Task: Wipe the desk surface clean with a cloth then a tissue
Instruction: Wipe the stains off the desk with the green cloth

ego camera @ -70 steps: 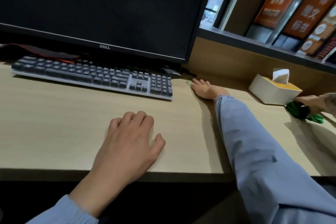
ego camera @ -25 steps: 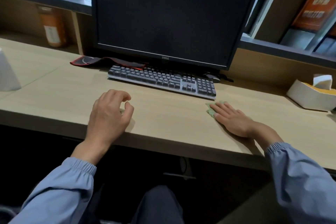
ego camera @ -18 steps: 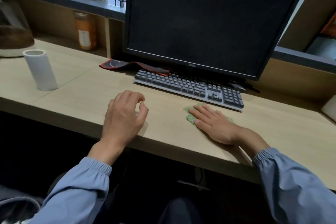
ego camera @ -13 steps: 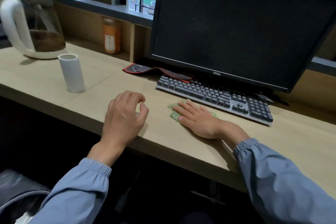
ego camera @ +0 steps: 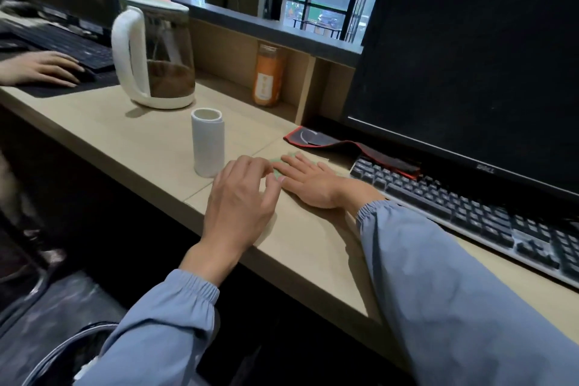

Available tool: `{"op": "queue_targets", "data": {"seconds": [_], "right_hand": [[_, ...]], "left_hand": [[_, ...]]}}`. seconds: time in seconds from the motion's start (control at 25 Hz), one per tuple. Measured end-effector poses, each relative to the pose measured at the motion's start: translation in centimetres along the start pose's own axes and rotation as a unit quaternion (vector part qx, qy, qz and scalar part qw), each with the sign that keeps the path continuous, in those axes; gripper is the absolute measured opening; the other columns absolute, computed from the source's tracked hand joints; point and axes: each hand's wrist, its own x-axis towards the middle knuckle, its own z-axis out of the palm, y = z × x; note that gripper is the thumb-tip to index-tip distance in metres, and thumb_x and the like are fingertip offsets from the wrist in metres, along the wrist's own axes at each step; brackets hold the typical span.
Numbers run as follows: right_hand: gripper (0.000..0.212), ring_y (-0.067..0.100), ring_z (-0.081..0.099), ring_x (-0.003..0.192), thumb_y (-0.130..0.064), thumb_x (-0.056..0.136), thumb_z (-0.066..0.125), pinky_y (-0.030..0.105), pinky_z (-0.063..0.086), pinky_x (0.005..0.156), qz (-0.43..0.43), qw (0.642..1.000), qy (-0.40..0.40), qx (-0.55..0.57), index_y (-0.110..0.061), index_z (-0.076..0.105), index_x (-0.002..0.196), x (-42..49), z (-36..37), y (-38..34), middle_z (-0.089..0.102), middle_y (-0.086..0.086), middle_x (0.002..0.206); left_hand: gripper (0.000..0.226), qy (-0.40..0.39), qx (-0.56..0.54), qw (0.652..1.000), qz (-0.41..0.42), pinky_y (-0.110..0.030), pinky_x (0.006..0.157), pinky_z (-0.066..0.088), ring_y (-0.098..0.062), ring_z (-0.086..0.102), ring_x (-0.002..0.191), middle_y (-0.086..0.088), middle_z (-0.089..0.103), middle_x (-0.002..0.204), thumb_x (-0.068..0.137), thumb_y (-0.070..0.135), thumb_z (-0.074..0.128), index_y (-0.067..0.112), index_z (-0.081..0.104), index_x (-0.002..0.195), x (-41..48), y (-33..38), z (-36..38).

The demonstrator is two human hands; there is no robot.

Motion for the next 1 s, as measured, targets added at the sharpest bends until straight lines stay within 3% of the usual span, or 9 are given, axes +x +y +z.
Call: {"op": "queue_targets", "data": {"seconds": [0.24,0.4,0.56,0.8,1.0], "right_hand": [[0.057,0.016,-0.011,0.155,-0.058,0.106,0.016,0.051,-0.004,0.124,-0.020,1.000,0.016,-0.009,-0.043,0.004,0.160,4.4,-1.4,0.1,-0.003,-0.009,0.170],[0.056,0.016,-0.011,0.155,-0.056,0.107,0.015,0.051,-0.003,0.124,-0.023,0.999,0.020,-0.020,-0.042,0.003,0.160,3.7,-1.2,-0.9,-0.003,-0.010,0.169],[0.054,0.013,-0.014,0.154,-0.053,0.107,0.014,0.050,-0.005,0.123,-0.043,0.999,0.007,-0.013,-0.043,0.001,0.159,0.1,0.0,-4.0,-0.007,-0.013,0.169],[0.054,0.008,-0.021,0.151,-0.056,0.106,0.012,0.046,-0.011,0.122,-0.069,0.998,0.001,-0.010,-0.047,-0.001,0.158,-8.4,2.5,-6.5,-0.012,-0.017,0.167],[0.055,0.009,-0.019,0.152,-0.056,0.106,0.014,0.048,-0.010,0.123,-0.018,1.000,0.008,0.007,-0.045,-0.001,0.159,-12.4,3.4,-6.8,-0.011,-0.015,0.168]], "left_hand": [[0.028,0.018,-0.066,0.996,-0.061,-0.041,0.084,0.045,-0.021,0.054,0.093,0.001,0.062,0.094,0.098,0.032,0.040,0.016,0.063,0.097,0.2,-0.5,0.3],[0.035,0.037,-0.102,0.990,-0.093,-0.024,0.080,0.032,-0.012,0.045,0.094,0.004,0.058,0.098,0.097,0.038,0.031,0.016,0.059,0.100,0.2,-0.2,-0.2],[0.034,0.083,-0.169,0.979,-0.083,-0.018,0.086,0.034,-0.009,0.047,0.100,0.007,0.056,0.102,0.098,0.032,0.032,0.016,0.061,0.103,-0.4,-0.1,-0.9],[0.031,0.113,-0.236,0.963,-0.071,-0.032,0.095,0.044,-0.010,0.052,0.108,0.003,0.060,0.109,0.099,0.024,0.036,0.011,0.063,0.110,-4.0,0.6,-2.5],[0.032,0.068,-0.233,0.969,-0.031,-0.028,0.099,0.041,-0.012,0.053,0.113,0.007,0.059,0.112,0.099,0.026,0.036,0.012,0.064,0.109,-6.0,4.8,-2.8]]}}
